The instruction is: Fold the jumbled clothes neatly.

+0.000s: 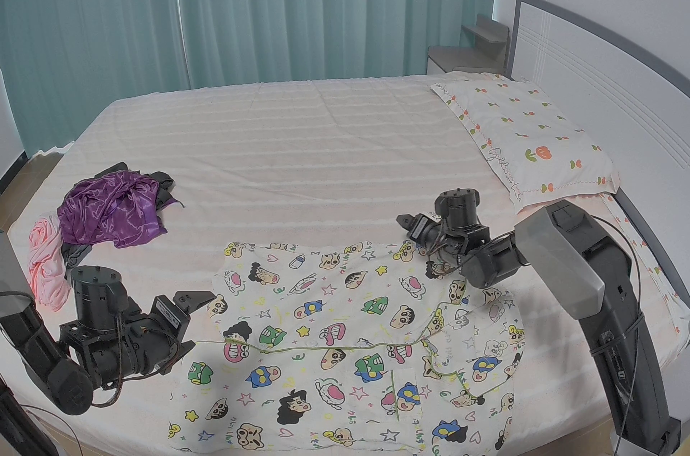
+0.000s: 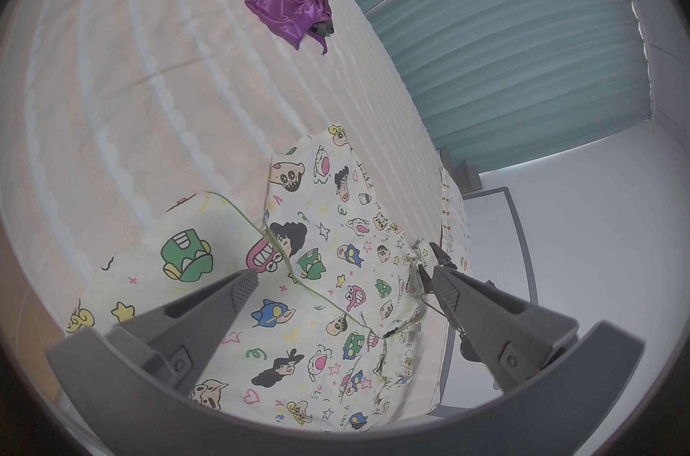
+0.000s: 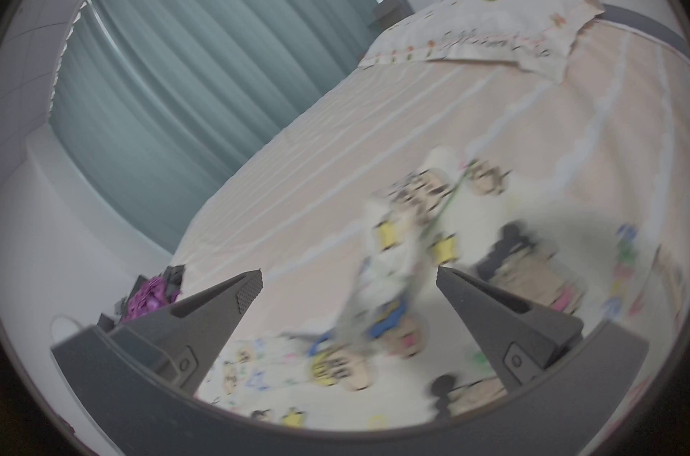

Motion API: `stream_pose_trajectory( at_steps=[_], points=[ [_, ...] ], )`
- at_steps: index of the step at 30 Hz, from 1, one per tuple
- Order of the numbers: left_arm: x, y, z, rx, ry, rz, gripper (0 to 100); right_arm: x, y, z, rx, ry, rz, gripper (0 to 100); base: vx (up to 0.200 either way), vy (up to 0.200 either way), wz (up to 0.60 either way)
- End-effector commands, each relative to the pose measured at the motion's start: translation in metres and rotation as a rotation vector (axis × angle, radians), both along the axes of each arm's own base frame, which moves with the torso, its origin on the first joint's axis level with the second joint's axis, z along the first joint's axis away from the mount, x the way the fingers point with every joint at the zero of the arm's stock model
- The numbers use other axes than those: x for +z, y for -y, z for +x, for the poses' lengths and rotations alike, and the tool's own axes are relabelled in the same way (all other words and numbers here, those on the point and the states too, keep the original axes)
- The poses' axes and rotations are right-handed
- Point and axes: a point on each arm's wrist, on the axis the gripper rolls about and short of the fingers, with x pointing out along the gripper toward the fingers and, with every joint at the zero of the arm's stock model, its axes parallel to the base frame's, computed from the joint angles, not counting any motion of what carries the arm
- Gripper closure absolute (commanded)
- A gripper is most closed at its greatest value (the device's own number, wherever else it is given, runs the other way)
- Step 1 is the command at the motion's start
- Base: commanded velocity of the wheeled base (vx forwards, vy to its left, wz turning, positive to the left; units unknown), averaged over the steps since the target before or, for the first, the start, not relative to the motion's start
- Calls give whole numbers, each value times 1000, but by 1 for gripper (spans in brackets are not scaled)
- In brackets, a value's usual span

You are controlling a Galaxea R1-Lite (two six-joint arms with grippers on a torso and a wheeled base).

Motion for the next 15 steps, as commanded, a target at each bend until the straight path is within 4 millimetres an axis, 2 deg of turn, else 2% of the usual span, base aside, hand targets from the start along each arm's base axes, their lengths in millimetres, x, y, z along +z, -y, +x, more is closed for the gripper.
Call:
stream_pose_trajectory(
  at_steps=[1,5,9,12,15],
  points=[
    [-3,-2,2,12,-14,2,0,-1,-24,8,36,53,46,0,0,0,0],
    [-5,-2,2,20,-25,-6,0,21,-31,17,18,93,166,0,0,0,0],
    [-6,-3,3,23,-28,-5,0,12,-29,17,3,66,190,0,0,0,0],
    [-6,-3,3,24,-28,-5,0,12,-28,18,-5,64,197,0,0,0,0],
    [-6,-4,3,27,-30,-5,0,15,-17,23,-33,73,195,0,0,0,0]
  ],
)
